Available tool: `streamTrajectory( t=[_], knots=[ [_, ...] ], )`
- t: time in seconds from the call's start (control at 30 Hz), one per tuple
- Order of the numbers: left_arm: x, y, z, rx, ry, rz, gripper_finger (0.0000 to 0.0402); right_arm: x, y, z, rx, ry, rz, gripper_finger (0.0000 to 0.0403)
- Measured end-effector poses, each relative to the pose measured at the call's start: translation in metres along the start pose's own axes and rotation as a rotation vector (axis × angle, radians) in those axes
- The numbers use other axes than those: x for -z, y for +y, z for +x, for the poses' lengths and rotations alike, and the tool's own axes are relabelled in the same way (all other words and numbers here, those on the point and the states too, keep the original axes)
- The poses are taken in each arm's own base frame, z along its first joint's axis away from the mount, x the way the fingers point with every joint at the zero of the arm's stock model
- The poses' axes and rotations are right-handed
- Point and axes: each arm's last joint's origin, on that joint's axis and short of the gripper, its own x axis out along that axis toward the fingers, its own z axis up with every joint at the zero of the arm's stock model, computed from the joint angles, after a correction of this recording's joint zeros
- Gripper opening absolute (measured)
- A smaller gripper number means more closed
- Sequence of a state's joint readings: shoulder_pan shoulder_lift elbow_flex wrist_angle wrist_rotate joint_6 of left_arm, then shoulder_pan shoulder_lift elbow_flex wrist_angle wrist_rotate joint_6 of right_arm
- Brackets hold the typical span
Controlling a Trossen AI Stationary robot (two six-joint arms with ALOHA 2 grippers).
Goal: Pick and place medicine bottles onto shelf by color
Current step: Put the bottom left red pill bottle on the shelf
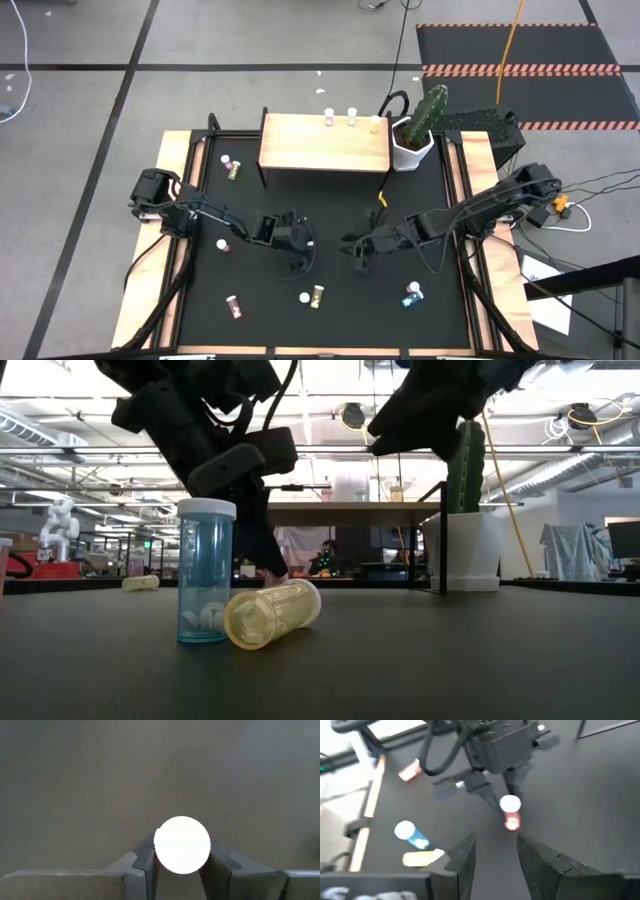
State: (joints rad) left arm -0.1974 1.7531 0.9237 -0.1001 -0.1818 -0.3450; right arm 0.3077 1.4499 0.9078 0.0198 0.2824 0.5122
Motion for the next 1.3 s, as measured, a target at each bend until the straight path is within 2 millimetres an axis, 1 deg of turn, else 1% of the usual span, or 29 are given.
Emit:
streamTrajectory(
  t=[0.1, 0.2, 0.3, 0.43, 0.5, 0.57, 0.63, 0.7, 0.77, 0.83, 0.9, 0.97, 1.07, 1.13, 1.2, 1.3],
  knots=[
    [0.0, 0.0, 0.0, 0.0, 0.0, 0.004, 0.0147, 0.004, -0.009, 0.004, -0.002, -0.005, 0.015, 0.0139],
    [0.0, 0.0, -0.001, 0.004, 0.002, 0.008, 0.0194, 0.003, -0.016, 0.008, 0.009, -0.017, -0.015, 0.014],
    [-0.003, -0.001, -0.01, 0.043, 0.004, 0.014, 0.0245, 0.001, -0.018, 0.01, -0.016, -0.029, -0.09, 0.015],
    [-0.005, 0.001, -0.036, 0.119, 0.044, -0.006, 0.0303, -0.002, -0.019, 0.023, -0.074, -0.078, -0.166, 0.0184],
    [-0.007, 0.002, -0.055, 0.149, 0.065, -0.042, 0.0324, -0.005, -0.019, 0.035, -0.094, -0.11, -0.175, 0.0208],
    [-0.003, 0.006, -0.074, 0.139, 0.103, -0.061, 0.0337, -0.009, -0.018, 0.051, -0.082, -0.117, -0.194, 0.0234],
    [-0.002, 0.008, -0.091, 0.118, 0.101, -0.065, 0.0342, -0.012, -0.018, 0.068, -0.057, -0.085, -0.243, 0.0256],
    [0.003, 0.012, -0.109, 0.069, 0.114, -0.062, 0.0342, -0.018, -0.018, 0.087, -0.036, -0.067, -0.286, 0.0271],
    [0.003, 0.016, -0.123, 0.032, 0.083, -0.112, 0.0338, -0.018, -0.021, 0.1, -0.007, -0.009, -0.312, 0.0278],
    [0.008, 0.021, -0.136, -0.004, 0.099, -0.165, 0.033, -0.019, -0.023, 0.11, 0.003, 0.0, -0.31, 0.028],
    [0.007, 0.024, -0.144, -0.007, 0.08, -0.22, 0.0321, -0.016, -0.026, 0.113, 0.014, 0.027, -0.311, 0.0279],
    [0.012, 0.027, -0.152, -0.025, 0.095, -0.246, 0.031, -0.015, -0.029, 0.115, 0.02, 0.034, -0.305, 0.0275],
    [0.013, 0.029, -0.158, -0.037, 0.086, -0.28, 0.0294, -0.01, -0.032, 0.116, -0.023, 0.083, -0.304, 0.0267],
    [0.017, 0.031, -0.16, -0.062, 0.117, -0.274, 0.0283, -0.008, -0.034, 0.121, -0.042, 0.091, -0.304, 0.0262],
    [0.015, 0.031, -0.16, -0.057, 0.099, -0.279, 0.0274, -0.005, -0.036, 0.122, -0.055, 0.119, -0.302, 0.0256],
    [0.018, 0.032, -0.16, -0.07, 0.123, -0.268, 0.0263, -0.006, -0.036, 0.122, -0.075, 0.113, -0.31, 0.0249]
  ],
)
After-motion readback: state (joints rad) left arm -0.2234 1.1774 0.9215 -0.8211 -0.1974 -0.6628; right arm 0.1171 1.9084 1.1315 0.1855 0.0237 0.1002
